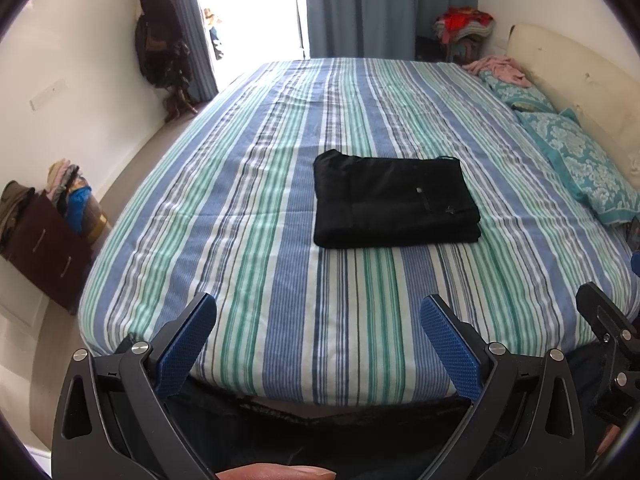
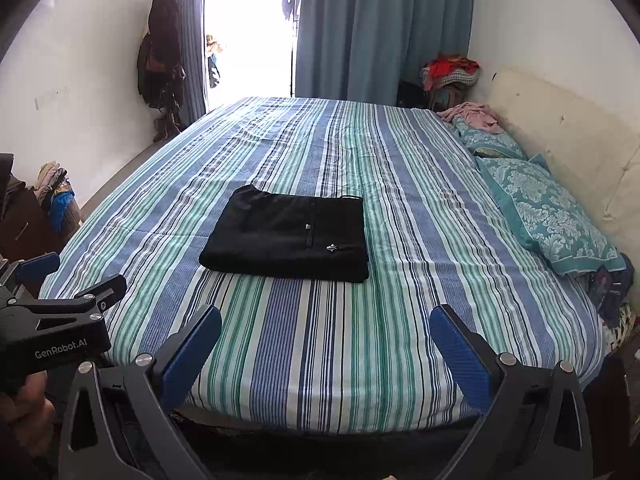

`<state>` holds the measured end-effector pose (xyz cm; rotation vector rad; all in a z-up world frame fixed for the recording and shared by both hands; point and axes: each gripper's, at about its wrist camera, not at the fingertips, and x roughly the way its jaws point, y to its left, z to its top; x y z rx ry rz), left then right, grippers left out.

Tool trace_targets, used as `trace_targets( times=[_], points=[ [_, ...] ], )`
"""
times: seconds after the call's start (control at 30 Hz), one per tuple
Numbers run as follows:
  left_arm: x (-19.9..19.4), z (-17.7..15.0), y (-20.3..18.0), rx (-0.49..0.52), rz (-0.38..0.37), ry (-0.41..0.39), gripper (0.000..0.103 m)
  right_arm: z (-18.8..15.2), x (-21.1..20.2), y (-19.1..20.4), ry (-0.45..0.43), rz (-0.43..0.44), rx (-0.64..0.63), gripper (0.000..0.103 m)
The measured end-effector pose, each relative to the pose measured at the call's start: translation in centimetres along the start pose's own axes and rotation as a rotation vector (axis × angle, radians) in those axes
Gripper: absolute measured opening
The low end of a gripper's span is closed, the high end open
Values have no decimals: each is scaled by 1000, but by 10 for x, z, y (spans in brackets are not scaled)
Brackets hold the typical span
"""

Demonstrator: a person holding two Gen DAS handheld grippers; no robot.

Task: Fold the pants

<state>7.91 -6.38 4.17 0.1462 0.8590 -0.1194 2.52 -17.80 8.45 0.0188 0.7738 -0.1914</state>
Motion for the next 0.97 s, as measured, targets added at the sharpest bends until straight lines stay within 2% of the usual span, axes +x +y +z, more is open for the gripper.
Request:
trace_targets(
  times=[0.73,0.97],
  points=[
    [2,-3,0,6,-3,7,102,-1,0,0,-1,-1,3,103],
    [0,-1,4,-14,-37,0,102,-1,0,0,-3,0,6,103]
  ],
)
